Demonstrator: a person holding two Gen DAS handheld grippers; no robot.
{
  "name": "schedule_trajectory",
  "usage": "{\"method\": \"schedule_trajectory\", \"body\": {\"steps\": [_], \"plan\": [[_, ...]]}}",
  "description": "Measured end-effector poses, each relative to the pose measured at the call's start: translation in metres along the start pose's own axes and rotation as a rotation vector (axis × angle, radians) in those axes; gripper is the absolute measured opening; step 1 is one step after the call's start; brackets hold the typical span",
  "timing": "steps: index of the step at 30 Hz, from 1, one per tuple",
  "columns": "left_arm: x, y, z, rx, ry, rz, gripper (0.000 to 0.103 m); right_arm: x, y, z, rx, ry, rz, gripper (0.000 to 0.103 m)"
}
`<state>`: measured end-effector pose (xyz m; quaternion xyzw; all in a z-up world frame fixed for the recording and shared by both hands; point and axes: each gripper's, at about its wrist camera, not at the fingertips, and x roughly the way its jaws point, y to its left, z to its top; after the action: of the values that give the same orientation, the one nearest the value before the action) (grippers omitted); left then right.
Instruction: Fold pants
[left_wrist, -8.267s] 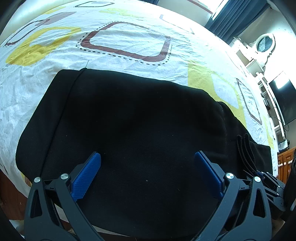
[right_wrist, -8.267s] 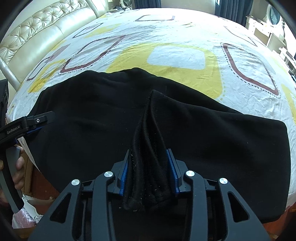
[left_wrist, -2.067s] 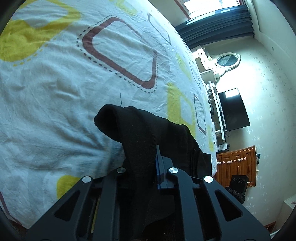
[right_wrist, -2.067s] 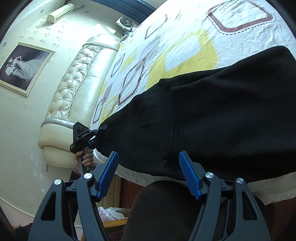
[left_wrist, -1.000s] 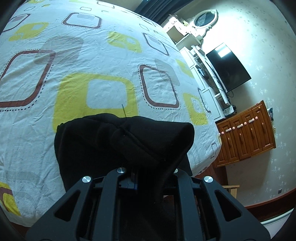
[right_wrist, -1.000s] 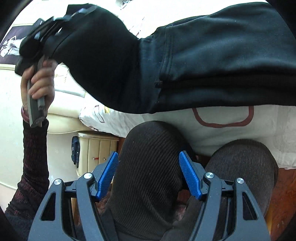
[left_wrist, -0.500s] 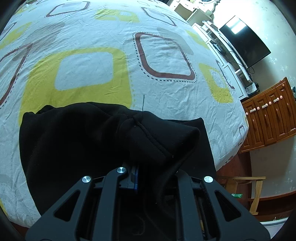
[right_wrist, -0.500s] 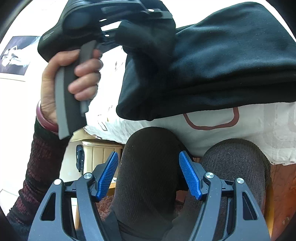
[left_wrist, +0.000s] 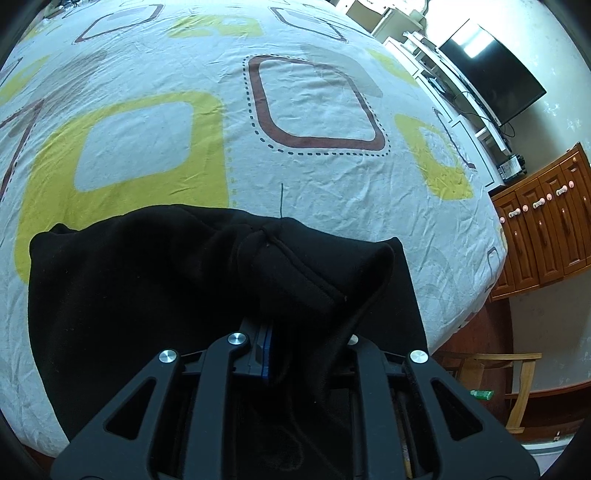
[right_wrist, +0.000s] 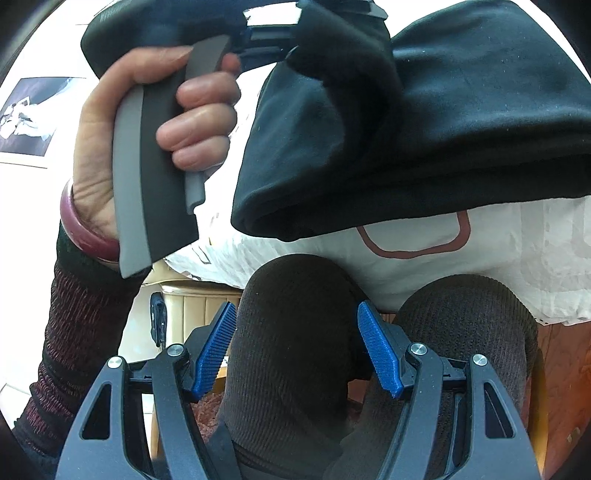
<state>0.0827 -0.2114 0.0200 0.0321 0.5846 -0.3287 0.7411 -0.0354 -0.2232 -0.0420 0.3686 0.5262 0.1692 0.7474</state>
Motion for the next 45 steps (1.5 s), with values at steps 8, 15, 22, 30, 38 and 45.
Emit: {"method": "schedule_trajectory", "body": {"steps": [8, 15, 22, 30, 38, 45], "plan": [[-0.001, -0.011, -0.007, -0.036, -0.033, -0.042, 0.056, 0.004, -0.002, 0.000, 0.021, -0.003, -0.005, 0.068], [-0.037, -0.028, -0.009, 0.044, -0.130, -0.041, 0.071, 0.002, -0.003, 0.000, 0.027, -0.015, -0.009, 0.068], [-0.097, 0.020, -0.038, 0.068, -0.289, 0.109, 0.091, -0.032, -0.003, 0.013, 0.012, -0.144, -0.038, 0.068], [-0.113, 0.134, -0.085, -0.152, -0.331, 0.169, 0.092, -0.089, -0.042, 0.068, 0.040, -0.376, -0.136, 0.080], [-0.093, 0.185, -0.111, -0.322, -0.305, 0.098, 0.092, -0.050, -0.075, 0.102, 0.091, -0.307, -0.110, 0.083], [-0.080, 0.192, -0.115, -0.344, -0.289, 0.068, 0.092, -0.025, -0.053, 0.115, -0.012, -0.221, -0.069, 0.081]]}}
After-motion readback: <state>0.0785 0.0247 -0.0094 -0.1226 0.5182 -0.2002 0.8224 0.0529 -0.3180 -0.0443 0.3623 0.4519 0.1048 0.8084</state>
